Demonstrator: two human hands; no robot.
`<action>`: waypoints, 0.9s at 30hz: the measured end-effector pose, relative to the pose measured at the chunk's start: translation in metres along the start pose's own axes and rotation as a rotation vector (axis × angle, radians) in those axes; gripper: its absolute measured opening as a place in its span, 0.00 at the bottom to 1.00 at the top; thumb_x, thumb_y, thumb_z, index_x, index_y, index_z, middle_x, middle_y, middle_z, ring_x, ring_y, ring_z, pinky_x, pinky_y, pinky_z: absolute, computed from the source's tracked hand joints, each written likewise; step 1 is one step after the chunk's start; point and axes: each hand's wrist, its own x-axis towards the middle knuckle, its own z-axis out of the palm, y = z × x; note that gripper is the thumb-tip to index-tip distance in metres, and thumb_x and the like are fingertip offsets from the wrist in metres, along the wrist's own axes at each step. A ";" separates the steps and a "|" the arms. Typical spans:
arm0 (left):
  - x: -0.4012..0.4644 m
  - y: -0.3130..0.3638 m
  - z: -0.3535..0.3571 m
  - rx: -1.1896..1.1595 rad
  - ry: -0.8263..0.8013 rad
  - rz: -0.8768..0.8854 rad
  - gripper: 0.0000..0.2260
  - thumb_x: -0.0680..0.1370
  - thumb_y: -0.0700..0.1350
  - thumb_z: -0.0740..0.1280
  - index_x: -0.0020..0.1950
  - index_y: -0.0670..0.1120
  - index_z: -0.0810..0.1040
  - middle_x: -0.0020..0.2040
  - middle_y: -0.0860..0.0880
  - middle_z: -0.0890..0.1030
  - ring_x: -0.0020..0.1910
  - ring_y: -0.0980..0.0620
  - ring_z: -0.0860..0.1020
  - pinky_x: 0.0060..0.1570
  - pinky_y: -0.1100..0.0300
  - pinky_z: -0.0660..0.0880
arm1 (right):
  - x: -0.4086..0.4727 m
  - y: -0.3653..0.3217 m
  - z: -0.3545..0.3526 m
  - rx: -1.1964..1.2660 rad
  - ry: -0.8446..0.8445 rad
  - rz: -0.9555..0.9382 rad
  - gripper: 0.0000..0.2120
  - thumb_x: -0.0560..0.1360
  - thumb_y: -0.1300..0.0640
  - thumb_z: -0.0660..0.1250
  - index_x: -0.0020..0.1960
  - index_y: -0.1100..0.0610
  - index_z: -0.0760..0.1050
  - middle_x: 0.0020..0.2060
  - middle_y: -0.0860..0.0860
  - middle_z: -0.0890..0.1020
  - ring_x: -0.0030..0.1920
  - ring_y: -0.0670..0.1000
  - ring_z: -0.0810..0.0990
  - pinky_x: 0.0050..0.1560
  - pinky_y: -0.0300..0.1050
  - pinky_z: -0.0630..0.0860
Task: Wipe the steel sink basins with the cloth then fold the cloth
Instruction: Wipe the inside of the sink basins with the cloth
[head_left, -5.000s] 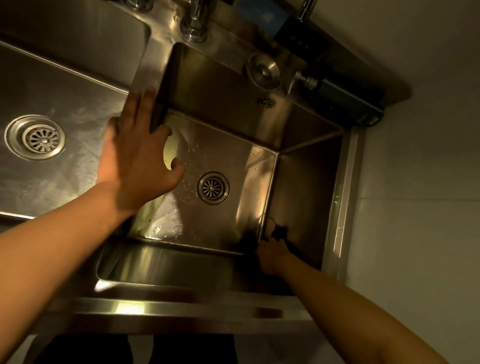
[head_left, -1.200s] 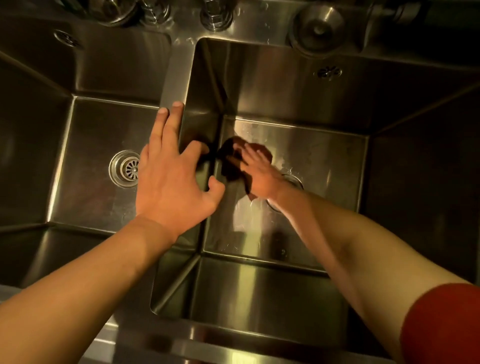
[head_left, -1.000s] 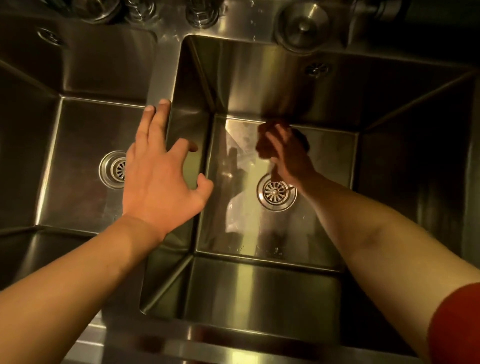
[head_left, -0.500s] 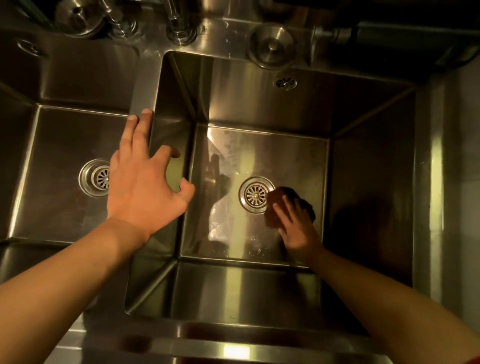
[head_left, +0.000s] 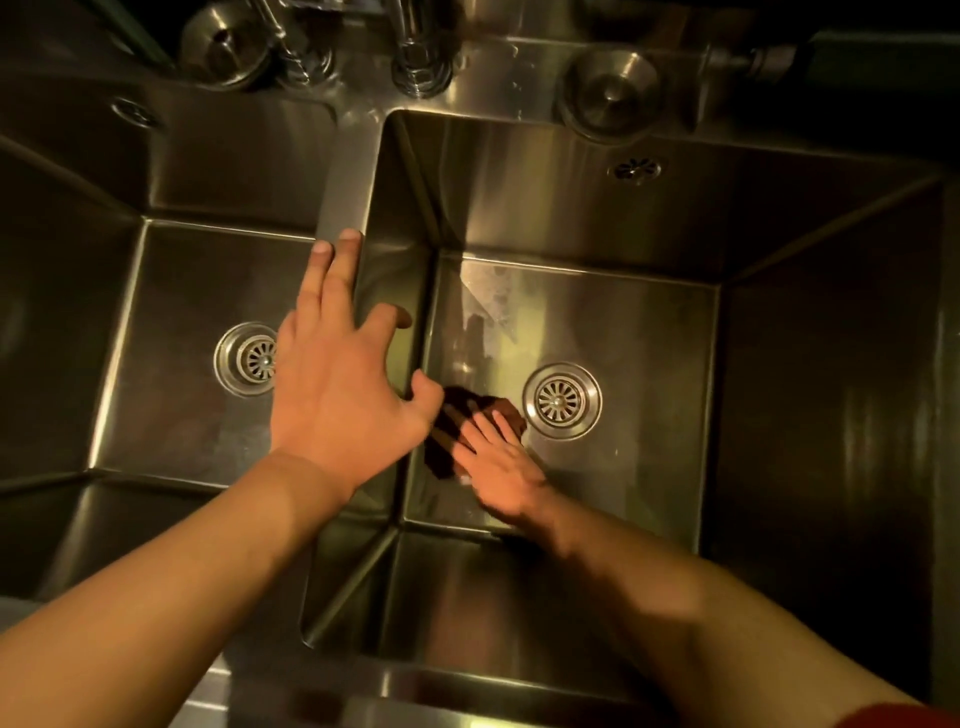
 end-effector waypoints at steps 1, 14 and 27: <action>0.000 0.000 0.000 -0.008 -0.003 -0.001 0.19 0.70 0.57 0.68 0.56 0.48 0.81 0.85 0.45 0.50 0.84 0.45 0.46 0.73 0.39 0.64 | 0.015 -0.001 -0.006 0.013 0.021 0.048 0.33 0.69 0.57 0.72 0.73 0.56 0.71 0.74 0.60 0.69 0.75 0.67 0.65 0.76 0.69 0.59; -0.001 0.001 0.000 0.008 -0.010 -0.003 0.20 0.71 0.58 0.66 0.57 0.49 0.81 0.85 0.46 0.49 0.84 0.45 0.45 0.72 0.39 0.64 | 0.011 0.177 -0.087 0.056 0.313 0.521 0.35 0.77 0.58 0.65 0.82 0.51 0.57 0.80 0.60 0.58 0.79 0.65 0.58 0.74 0.64 0.63; 0.001 0.000 0.001 -0.004 0.007 0.005 0.21 0.69 0.58 0.66 0.56 0.48 0.81 0.85 0.44 0.52 0.84 0.43 0.48 0.73 0.37 0.65 | -0.152 0.094 0.001 -0.023 0.023 0.369 0.34 0.80 0.56 0.53 0.83 0.44 0.46 0.83 0.54 0.47 0.81 0.64 0.50 0.75 0.71 0.58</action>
